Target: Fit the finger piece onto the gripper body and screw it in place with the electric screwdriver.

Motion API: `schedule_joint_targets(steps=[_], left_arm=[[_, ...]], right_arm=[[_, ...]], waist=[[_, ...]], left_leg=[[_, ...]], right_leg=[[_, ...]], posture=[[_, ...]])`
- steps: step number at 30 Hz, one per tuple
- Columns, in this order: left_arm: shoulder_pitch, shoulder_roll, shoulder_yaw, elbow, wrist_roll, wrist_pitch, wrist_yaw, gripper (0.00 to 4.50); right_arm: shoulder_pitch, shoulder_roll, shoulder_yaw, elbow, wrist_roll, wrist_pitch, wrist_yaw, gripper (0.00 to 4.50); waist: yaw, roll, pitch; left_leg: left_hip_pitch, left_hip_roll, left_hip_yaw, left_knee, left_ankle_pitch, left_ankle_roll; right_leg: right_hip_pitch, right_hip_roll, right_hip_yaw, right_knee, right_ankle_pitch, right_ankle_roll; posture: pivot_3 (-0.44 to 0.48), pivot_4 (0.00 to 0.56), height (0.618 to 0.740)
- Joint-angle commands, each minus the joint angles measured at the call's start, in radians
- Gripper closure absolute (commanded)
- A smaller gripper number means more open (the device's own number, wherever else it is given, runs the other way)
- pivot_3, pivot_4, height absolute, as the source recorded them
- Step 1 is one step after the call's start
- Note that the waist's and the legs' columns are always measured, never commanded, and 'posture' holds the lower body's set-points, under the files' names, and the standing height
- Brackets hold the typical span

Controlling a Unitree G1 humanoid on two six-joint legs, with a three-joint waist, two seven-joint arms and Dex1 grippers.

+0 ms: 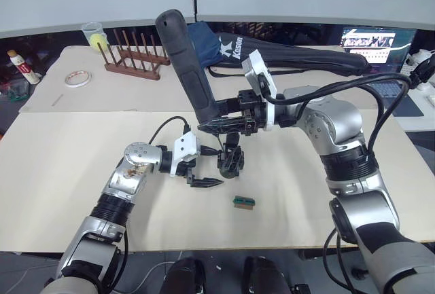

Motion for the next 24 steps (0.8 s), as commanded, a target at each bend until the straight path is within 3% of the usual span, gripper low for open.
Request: schedule_joint_targets(steps=[1, 24], left_arm=[[-0.021, -0.001, 0.007, -0.016, -0.004, -0.017, 0.000, 0.00], [-0.015, 0.000, 0.009, -0.020, -0.003, -0.020, 0.005, 0.00]], right_arm=[[-0.011, -0.006, -0.029, -0.055, 0.026, -0.003, 0.012, 2.60], [-0.012, -0.008, -0.029, -0.066, 0.032, 0.016, 0.016, 2.60]], waist=[[0.000, 0.000, 0.000], [0.000, 0.000, 0.000]], left_leg=[[0.000, 0.000, 0.000, 0.000, 0.000, 0.000], [0.000, 0.000, 0.000, 0.000, 0.000, 0.000]], right_leg=[[0.000, 0.000, 0.000, 0.000, 0.000, 0.000], [0.000, 0.000, 0.000, 0.000, 0.000, 0.000]], posture=[[0.000, 0.150, 0.740], [0.000, 0.150, 0.740]])
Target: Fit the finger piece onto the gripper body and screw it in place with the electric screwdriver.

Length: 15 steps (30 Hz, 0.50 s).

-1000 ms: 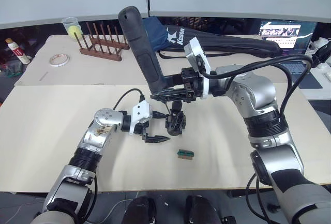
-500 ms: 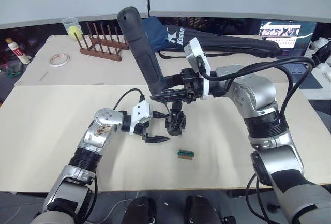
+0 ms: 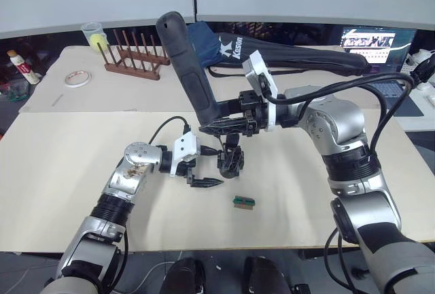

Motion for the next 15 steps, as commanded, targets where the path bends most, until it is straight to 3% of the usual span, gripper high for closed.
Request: schedule_joint_targets(steps=[1, 15], left_arm=[[-0.014, 0.000, 0.009, -0.020, -0.004, -0.016, 0.003, 0.00], [-0.009, 0.003, 0.010, -0.027, -0.005, -0.014, 0.003, 0.00]], right_arm=[[-0.013, 0.003, -0.030, -0.049, 0.028, -0.016, 0.012, 2.60], [-0.009, 0.011, -0.026, -0.038, 0.015, -0.039, 0.014, 2.60]], waist=[[0.000, 0.000, 0.000], [0.000, 0.000, 0.000]], left_leg=[[0.000, 0.000, 0.000, 0.000, 0.000, 0.000], [0.000, 0.000, 0.000, 0.000, 0.000, 0.000]], right_leg=[[0.000, 0.000, 0.000, 0.000, 0.000, 0.000], [0.000, 0.000, 0.000, 0.000, 0.000, 0.000]], posture=[[0.000, 0.150, 0.740], [0.000, 0.150, 0.740]])
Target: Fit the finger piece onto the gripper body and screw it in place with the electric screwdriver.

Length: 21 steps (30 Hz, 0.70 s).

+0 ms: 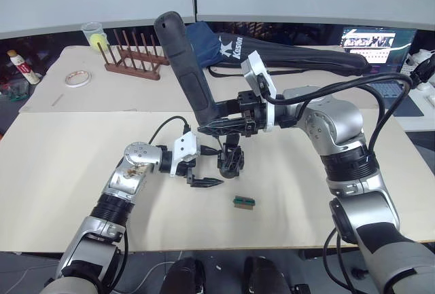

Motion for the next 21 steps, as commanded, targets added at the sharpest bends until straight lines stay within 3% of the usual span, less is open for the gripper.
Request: schedule_joint_targets(steps=[1, 21], left_arm=[[-0.008, 0.003, 0.010, -0.028, -0.006, -0.012, 0.004, 0.00], [-0.005, 0.003, 0.010, -0.028, -0.007, -0.013, 0.008, 0.00]], right_arm=[[-0.008, 0.002, -0.026, -0.039, 0.015, -0.040, 0.015, 2.60], [-0.003, 0.005, -0.023, -0.029, -0.007, -0.064, 0.030, 2.60]], waist=[[0.000, 0.000, 0.000], [0.000, 0.000, 0.000]], left_leg=[[0.000, 0.000, 0.000, 0.000, 0.000, 0.000], [0.000, 0.000, 0.000, 0.000, 0.000, 0.000]], right_leg=[[0.000, 0.000, 0.000, 0.000, 0.000, 0.000], [0.000, 0.000, 0.000, 0.000, 0.000, 0.000]], posture=[[0.000, 0.150, 0.740], [0.000, 0.150, 0.740]])
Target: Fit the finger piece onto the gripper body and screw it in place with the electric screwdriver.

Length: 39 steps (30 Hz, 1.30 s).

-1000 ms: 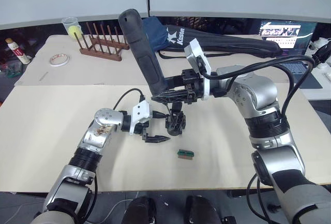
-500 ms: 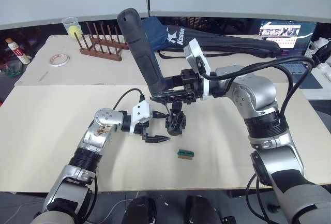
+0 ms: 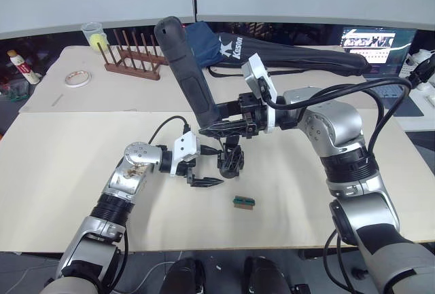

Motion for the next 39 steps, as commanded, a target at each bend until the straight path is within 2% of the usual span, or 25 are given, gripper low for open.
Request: schedule_joint_targets(steps=[1, 23, 39], left_arm=[[-0.006, 0.003, 0.010, -0.027, -0.007, -0.013, 0.001, 0.00], [-0.007, -0.001, 0.009, -0.022, -0.004, -0.012, 0.007, 0.00], [-0.031, -0.026, 0.002, 0.046, 0.022, -0.045, 0.023, 0.00]], right_arm=[[-0.017, 0.007, -0.026, -0.029, 0.017, -0.032, 0.006, 2.60], [-0.016, 0.016, -0.030, -0.014, 0.006, -0.060, 0.001, 2.60], [0.037, -0.001, -0.053, -0.086, 0.033, -0.020, -0.043, 2.60]], waist=[[0.000, 0.000, 0.000], [0.000, 0.000, 0.000], [0.001, 0.000, 0.000]], left_leg=[[0.000, 0.000, 0.000, 0.000, 0.000, 0.000], [0.000, 0.000, 0.000, 0.000, 0.000, 0.000], [0.000, 0.000, 0.000, 0.000, 0.000, 0.000]], right_leg=[[0.000, 0.000, 0.000, 0.000, 0.000, 0.000], [0.000, 0.000, 0.000, 0.000, 0.000, 0.000], [0.000, 0.000, 0.000, 0.000, 0.000, 0.000]], posture=[[0.000, 0.150, 0.740], [0.000, 0.150, 0.740], [0.000, 0.150, 0.740]])
